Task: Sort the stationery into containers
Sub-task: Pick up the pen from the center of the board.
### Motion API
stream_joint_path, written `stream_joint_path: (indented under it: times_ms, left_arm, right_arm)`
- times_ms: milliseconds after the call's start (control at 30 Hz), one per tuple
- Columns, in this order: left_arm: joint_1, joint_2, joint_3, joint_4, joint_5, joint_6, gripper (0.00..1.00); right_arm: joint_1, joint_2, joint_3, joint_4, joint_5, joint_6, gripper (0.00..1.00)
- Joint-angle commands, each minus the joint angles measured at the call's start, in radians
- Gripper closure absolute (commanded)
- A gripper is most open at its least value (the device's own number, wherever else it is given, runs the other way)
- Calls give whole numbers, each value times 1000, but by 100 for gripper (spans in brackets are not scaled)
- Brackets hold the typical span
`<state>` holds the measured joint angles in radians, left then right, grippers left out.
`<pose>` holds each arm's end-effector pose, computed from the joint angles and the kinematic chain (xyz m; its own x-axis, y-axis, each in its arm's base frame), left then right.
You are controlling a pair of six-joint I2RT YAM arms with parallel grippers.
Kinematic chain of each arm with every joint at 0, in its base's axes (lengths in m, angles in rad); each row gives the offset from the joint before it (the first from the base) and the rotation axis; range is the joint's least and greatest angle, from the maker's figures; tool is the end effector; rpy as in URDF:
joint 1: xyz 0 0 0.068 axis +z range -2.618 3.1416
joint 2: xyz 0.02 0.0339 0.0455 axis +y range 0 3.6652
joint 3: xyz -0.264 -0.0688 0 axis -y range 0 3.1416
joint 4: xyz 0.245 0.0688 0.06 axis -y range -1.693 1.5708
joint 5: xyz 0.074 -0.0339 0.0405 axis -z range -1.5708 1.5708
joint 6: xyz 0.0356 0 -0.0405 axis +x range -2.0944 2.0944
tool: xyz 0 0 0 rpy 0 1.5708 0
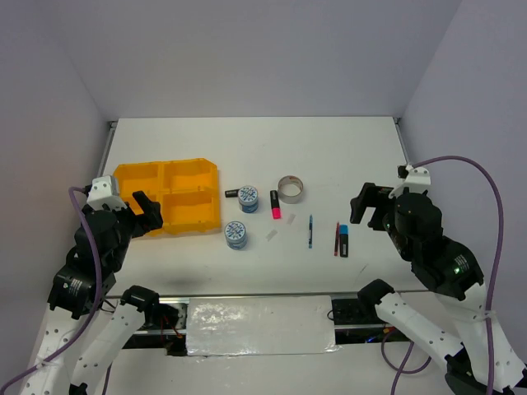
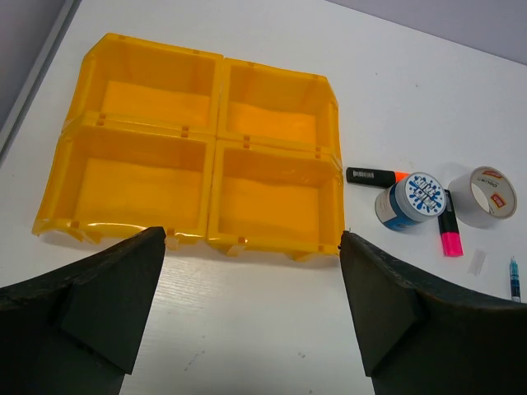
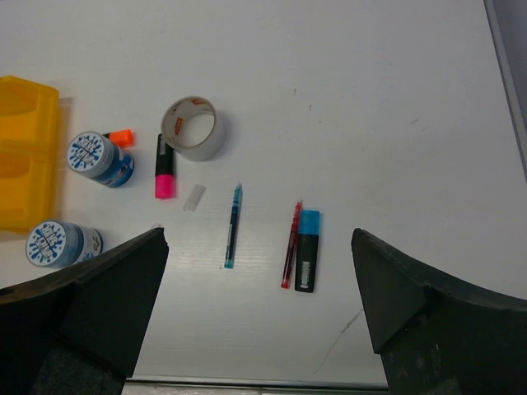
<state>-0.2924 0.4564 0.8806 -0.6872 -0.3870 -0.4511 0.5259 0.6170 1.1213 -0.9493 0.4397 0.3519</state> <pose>0.0852 -0.0116 0.3576 -0.1883 -0.3649 -0.9118 -0.1824 0.9252 -0.3327 0.0820 0.0301 0.3914 -0.3915 0.1334 -0.9105 0.0138 0.9902 0.1391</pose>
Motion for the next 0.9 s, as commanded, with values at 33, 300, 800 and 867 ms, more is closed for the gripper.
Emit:
stream_joint_path:
  times_ms: [33, 300, 800, 867]
  left_arm:
    - [-2, -2, 0, 44, 7, -9, 1]
    - [-2, -7, -3, 46, 11, -8, 1]
    - [-5, -18, -11, 57, 40, 0, 1]
    - [-8, -21, -11, 57, 40, 0, 1]
  right_arm:
    - [3, -11, 32, 0, 30, 10, 0]
    - [5, 7, -40, 105, -139, 7, 0]
    - [3, 513, -296, 317, -97, 105, 2]
    - [-3, 546, -311, 330, -87, 116, 4]
